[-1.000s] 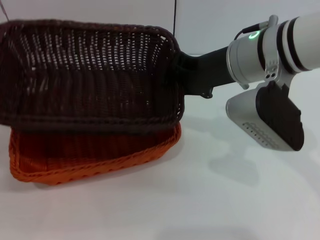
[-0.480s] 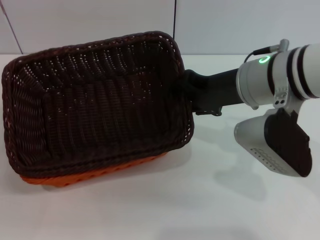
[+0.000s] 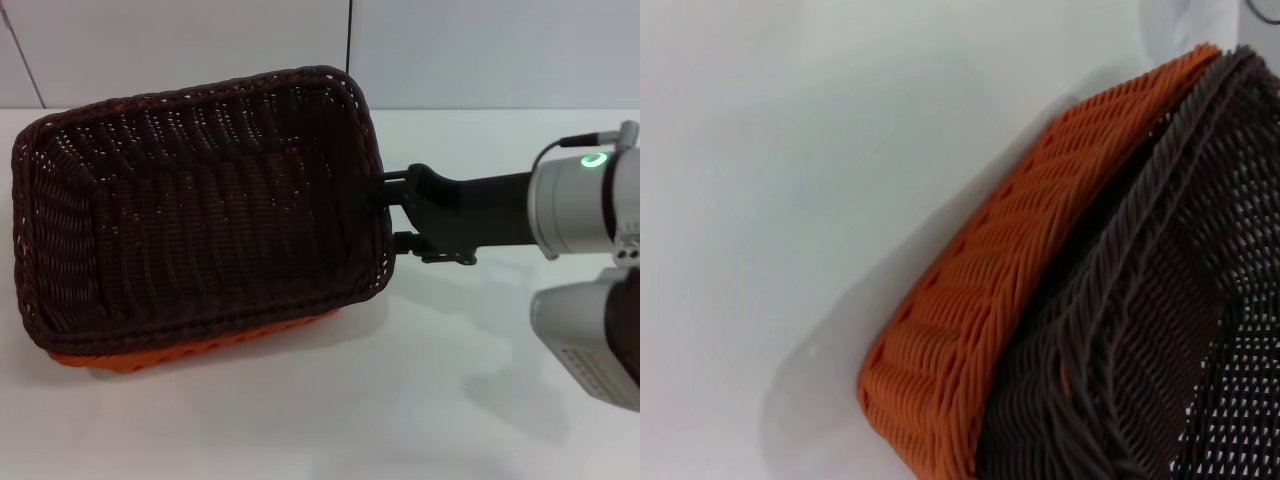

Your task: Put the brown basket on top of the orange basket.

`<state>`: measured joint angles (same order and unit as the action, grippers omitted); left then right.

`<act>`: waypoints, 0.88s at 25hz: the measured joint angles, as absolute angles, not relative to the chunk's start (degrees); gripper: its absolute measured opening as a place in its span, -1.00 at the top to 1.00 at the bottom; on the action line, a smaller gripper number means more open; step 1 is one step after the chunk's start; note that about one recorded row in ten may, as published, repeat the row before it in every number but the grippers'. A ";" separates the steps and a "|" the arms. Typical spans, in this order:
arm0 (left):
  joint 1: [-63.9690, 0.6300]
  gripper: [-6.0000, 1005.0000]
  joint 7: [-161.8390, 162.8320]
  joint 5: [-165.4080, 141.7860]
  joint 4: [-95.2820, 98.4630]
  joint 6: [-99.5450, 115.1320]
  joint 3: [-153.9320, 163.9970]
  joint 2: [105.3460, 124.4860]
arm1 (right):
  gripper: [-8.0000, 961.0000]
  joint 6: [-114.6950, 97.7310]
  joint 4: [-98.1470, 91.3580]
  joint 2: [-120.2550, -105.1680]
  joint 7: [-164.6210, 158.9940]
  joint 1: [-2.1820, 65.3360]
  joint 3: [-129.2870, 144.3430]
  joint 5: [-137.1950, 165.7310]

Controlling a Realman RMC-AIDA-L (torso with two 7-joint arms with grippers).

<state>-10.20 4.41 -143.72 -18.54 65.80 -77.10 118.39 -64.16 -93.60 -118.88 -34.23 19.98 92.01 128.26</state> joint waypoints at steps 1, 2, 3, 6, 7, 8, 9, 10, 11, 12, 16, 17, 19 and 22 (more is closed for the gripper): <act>-10.20 -0.54 4.42 -143.70 -18.54 65.68 -77.22 118.37 | -0.31 -64.16 -93.60 -118.88 -34.23 19.98 92.01 128.26; -10.20 -0.54 4.42 -143.70 -18.53 65.67 -77.27 118.37 | -0.32 -64.07 -94.41 -118.94 -34.13 19.24 92.03 128.13; -10.20 -0.54 4.43 -143.69 -18.48 65.63 -77.29 118.37 | -0.34 -63.75 -96.34 -118.99 -34.09 17.26 92.10 127.12; -10.20 -0.54 4.44 -143.69 -18.31 65.17 -77.28 118.37 | -0.41 -63.26 -97.96 -119.03 -33.92 15.31 92.26 125.43; -10.20 -0.54 4.45 -143.69 -18.15 65.01 -77.28 118.37 | -0.43 -62.87 -98.72 -119.04 -33.86 14.40 92.38 124.62; -10.20 -0.54 4.45 -143.70 -18.04 64.97 -77.28 118.38 | -0.43 -62.38 -99.38 -119.03 -33.86 13.50 92.52 123.84; -10.20 -0.54 4.45 -143.69 -17.85 64.93 -77.30 118.38 | -0.43 -61.87 -99.97 -119.02 -33.85 12.79 92.61 123.16; -10.20 -0.54 4.45 -143.69 -17.80 64.92 -77.30 118.38 | -0.43 -60.87 -101.23 -119.03 -33.83 11.28 92.75 121.52; -10.16 -0.54 4.44 -143.70 -17.76 64.92 -77.31 118.39 | -0.43 -60.87 -101.23 -119.03 -33.83 11.28 92.75 121.52; -10.11 -0.54 4.43 -143.70 -17.75 64.94 -77.33 118.39 | -0.42 -60.49 -101.82 -119.03 -33.82 10.47 92.76 120.34; -9.89 -0.54 4.43 -143.71 -17.75 65.18 -77.56 118.39 | -0.43 -59.65 -104.16 -119.07 -32.24 6.43 93.36 112.74; -9.87 -0.54 4.43 -143.70 -17.75 65.21 -77.65 118.39 | -0.43 -59.14 -104.65 -119.10 -31.17 5.26 93.43 110.51; -9.86 -0.54 4.42 -143.70 -17.75 65.24 -77.89 118.39 | -0.43 -57.37 -105.38 -119.16 -29.86 3.01 93.42 106.18; -9.66 -0.54 4.40 -143.70 -17.97 65.43 -78.26 118.36 | -0.43 -53.57 -105.74 -119.24 -29.49 0.34 93.38 98.90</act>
<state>-9.66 4.40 -143.70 -17.97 65.43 -78.26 118.36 -53.57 -105.74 -119.24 -29.49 0.34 93.38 98.90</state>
